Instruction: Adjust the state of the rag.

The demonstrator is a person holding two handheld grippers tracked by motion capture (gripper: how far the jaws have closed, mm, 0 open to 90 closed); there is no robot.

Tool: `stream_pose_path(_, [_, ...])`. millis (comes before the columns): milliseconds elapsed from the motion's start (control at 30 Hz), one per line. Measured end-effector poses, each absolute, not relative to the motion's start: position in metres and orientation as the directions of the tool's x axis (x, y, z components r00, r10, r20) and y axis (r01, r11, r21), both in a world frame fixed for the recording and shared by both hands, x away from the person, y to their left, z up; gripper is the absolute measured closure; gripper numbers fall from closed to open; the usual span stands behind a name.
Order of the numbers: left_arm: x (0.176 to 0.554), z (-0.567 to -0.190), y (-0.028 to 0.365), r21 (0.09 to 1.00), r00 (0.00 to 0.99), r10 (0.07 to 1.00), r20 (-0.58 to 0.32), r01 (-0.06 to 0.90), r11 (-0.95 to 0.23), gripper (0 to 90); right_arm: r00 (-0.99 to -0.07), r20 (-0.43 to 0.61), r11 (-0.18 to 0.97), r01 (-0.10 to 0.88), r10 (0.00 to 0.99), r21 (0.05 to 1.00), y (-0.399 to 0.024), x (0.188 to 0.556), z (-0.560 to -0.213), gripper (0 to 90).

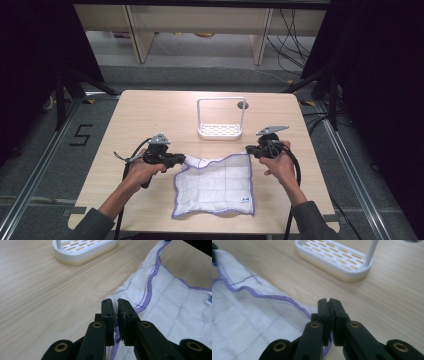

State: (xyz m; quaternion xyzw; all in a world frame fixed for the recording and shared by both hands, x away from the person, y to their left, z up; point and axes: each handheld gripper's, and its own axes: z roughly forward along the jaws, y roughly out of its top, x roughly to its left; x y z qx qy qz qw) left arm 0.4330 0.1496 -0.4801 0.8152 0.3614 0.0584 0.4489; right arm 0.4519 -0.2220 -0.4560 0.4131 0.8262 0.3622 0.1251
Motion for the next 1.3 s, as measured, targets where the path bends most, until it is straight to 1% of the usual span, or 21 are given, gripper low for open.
stream_pose_path(100, [0.437, -0.483, 0.149, 0.776, 0.717, 0.659, -0.226, 0.542, -0.323, 72.9, -0.597, 0.078, 0.387, 0.608, 0.798, 0.694, -0.219, 0.465, -0.470, 84.2])
stream_pose_path(133, [0.437, -0.484, 0.149, 0.777, 0.706, 0.671, -0.225, 0.546, -0.314, 61.7, -0.586, 0.058, 0.387, 0.603, 0.809, 0.698, -0.219, 0.471, -0.476, 74.9])
stream_pose_path(167, [0.437, -0.484, 0.150, 0.777, 0.702, 0.680, -0.214, 0.544, -0.317, 61.7, -0.586, 0.058, 0.387, 0.603, 0.809, 0.698, -0.219, 0.471, -0.476, 74.9])
stream_pose_path(200, [0.435, -0.483, 0.153, 0.770, 0.709, 0.681, -0.186, 0.535, -0.347, 56.8, -0.562, 0.069, 0.365, 0.620, 0.824, 0.695, -0.219, 0.471, -0.475, 66.4])
stream_pose_path(233, [0.431, -0.483, 0.153, 0.781, 0.704, 0.684, -0.191, 0.531, -0.328, 52.6, -0.546, 0.047, 0.367, 0.623, 0.837, 0.691, -0.220, 0.470, -0.474, 63.3])
stream_pose_path(333, [0.410, -0.477, 0.166, 0.789, 0.695, 0.691, -0.199, 0.532, -0.308, 41.4, -0.558, -0.002, 0.406, 0.602, 0.830, 0.687, -0.223, 0.455, -0.462, 52.3])
stream_pose_path(400, [0.392, -0.473, 0.172, 0.800, 0.697, 0.690, -0.196, 0.520, -0.298, 41.8, -0.578, 0.005, 0.415, 0.592, 0.816, 0.691, -0.224, 0.437, -0.454, 48.2])
stream_pose_path(500, [0.357, -0.473, 0.174, 0.812, 0.730, 0.651, -0.210, 0.501, -0.300, 40.9, -0.646, 0.018, 0.454, 0.556, 0.763, 0.697, -0.224, 0.404, -0.446, 46.4])
stream_pose_path(533, [0.346, -0.475, 0.174, 0.811, 0.737, 0.643, -0.210, 0.499, -0.306, 40.4, -0.647, 0.029, 0.449, 0.559, 0.762, 0.697, -0.223, 0.392, -0.444, 46.3])
stream_pose_path(700, [0.310, -0.484, 0.169, 0.812, 0.767, 0.605, -0.214, 0.484, -0.326, 39.7, -0.714, 0.036, 0.482, 0.508, 0.699, 0.713, -0.222, 0.347, -0.452, 43.1])
stream_pose_path(733, [0.306, -0.485, 0.168, 0.814, 0.763, 0.611, -0.211, 0.483, -0.322, 39.8, -0.696, 0.076, 0.458, 0.547, 0.714, 0.701, -0.221, 0.337, -0.454, 41.6])
stream_pose_path(767, [0.302, -0.485, 0.167, 0.815, 0.768, 0.612, -0.192, 0.472, -0.336, 39.7, -0.708, 0.058, 0.472, 0.527, 0.704, 0.707, -0.223, 0.332, -0.459, 41.7])
stream_pose_path(833, [0.297, -0.487, 0.165, 0.817, 0.770, 0.617, -0.162, 0.455, -0.353, 39.5, -0.687, 0.063, 0.471, 0.560, 0.724, 0.682, -0.224, 0.317, -0.465, 41.8])
stream_pose_path(967, [0.287, -0.492, 0.163, 0.813, 0.777, 0.607, -0.165, 0.456, -0.362, 40.2, -0.689, 0.043, 0.494, 0.560, 0.723, 0.666, -0.228, 0.296, -0.472, 43.5])
stream_pose_path(1033, [0.284, -0.494, 0.163, 0.813, 0.783, 0.601, -0.162, 0.450, -0.368, 45.0, -0.683, 0.048, 0.491, 0.571, 0.729, 0.658, -0.228, 0.288, -0.474, 44.8])
stream_pose_path(1100, [0.281, -0.497, 0.161, 0.810, 0.794, 0.585, -0.164, 0.447, -0.380, 50.2, -0.700, 0.033, 0.523, 0.563, 0.713, 0.641, -0.227, 0.282, -0.482, 47.5])
stream_pose_path(1167, [0.281, -0.499, 0.157, 0.804, 0.803, 0.574, -0.158, 0.442, -0.397, 51.5, -0.701, 0.041, 0.525, 0.571, 0.712, 0.631, -0.225, 0.282, -0.483, 48.6])
stream_pose_path(1200, [0.280, -0.501, 0.154, 0.807, 0.810, 0.565, -0.156, 0.434, -0.401, 53.3, -0.713, 0.023, 0.535, 0.547, 0.701, 0.644, -0.225, 0.283, -0.487, 50.7])
stream_pose_path(1233, [0.280, -0.503, 0.151, 0.811, 0.811, 0.565, -0.153, 0.430, -0.397, 55.2, -0.709, 0.030, 0.539, 0.562, 0.704, 0.628, -0.223, 0.281, -0.488, 52.9])
stream_pose_path(1267, [0.281, -0.503, 0.149, 0.801, 0.819, 0.556, -0.139, 0.423, -0.424, 56.1, -0.718, 0.015, 0.551, 0.548, 0.696, 0.630, -0.222, 0.282, -0.490, 54.0])
stream_pose_path(1300, [0.281, -0.504, 0.146, 0.795, 0.833, 0.538, -0.127, 0.410, -0.447, 57.8, -0.716, 0.028, 0.557, 0.567, 0.698, 0.607, -0.222, 0.281, -0.489, 56.5])
